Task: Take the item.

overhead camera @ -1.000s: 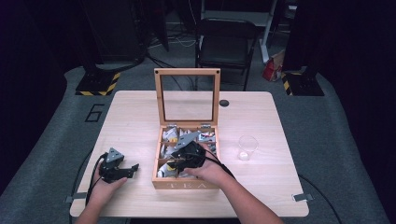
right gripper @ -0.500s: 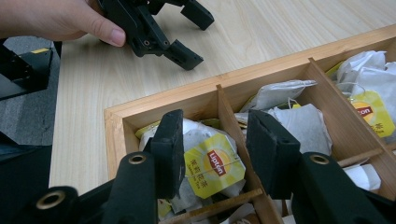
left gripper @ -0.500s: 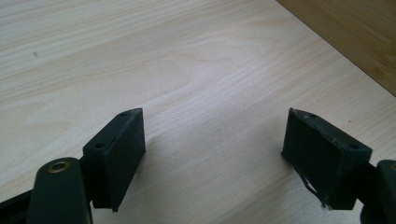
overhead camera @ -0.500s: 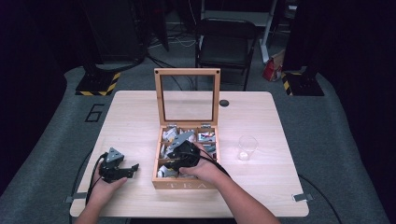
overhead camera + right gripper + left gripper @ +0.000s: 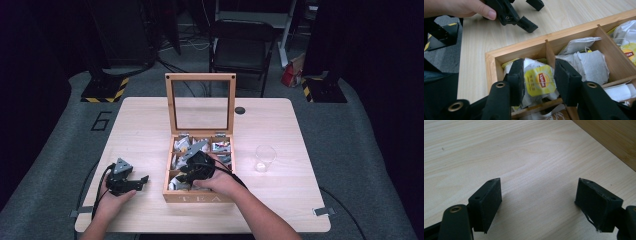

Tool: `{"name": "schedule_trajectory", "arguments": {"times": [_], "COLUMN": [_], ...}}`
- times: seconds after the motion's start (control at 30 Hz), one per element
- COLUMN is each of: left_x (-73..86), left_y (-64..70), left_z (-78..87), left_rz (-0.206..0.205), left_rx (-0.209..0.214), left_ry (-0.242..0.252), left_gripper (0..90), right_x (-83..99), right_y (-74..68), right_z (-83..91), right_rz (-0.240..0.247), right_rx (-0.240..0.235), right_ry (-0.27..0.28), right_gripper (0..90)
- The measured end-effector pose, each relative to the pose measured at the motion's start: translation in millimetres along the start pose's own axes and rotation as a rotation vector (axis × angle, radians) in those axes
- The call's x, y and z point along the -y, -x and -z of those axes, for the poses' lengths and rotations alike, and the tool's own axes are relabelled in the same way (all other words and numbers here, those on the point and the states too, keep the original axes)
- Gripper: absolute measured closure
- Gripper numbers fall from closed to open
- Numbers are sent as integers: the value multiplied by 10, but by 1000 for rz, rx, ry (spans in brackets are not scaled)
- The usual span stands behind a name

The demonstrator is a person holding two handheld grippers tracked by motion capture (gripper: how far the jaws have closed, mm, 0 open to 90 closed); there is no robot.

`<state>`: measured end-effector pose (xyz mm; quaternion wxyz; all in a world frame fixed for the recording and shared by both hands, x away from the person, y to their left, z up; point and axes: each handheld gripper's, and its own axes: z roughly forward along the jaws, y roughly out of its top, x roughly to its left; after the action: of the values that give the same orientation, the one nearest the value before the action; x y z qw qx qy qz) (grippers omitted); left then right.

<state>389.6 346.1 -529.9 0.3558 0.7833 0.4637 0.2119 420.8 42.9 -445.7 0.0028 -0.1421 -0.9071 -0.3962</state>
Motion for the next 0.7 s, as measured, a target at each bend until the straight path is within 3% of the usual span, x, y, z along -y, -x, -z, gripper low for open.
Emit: {"name": "schedule_trajectory", "arguments": {"times": [0.33,0.7], "left_x": [-1,-2], "left_y": [0,-1], "left_z": [-5,-5], "left_rz": [4,4], "left_rx": [-1,-1], "left_ry": [4,3], "left_gripper": [208,207], "right_x": [4,11], "right_y": [0,-28], "right_z": [-11,35], "right_rz": [5,12], "right_rx": [-6,-19], "right_ry": [-14,-7], "right_gripper": [747,834]}}
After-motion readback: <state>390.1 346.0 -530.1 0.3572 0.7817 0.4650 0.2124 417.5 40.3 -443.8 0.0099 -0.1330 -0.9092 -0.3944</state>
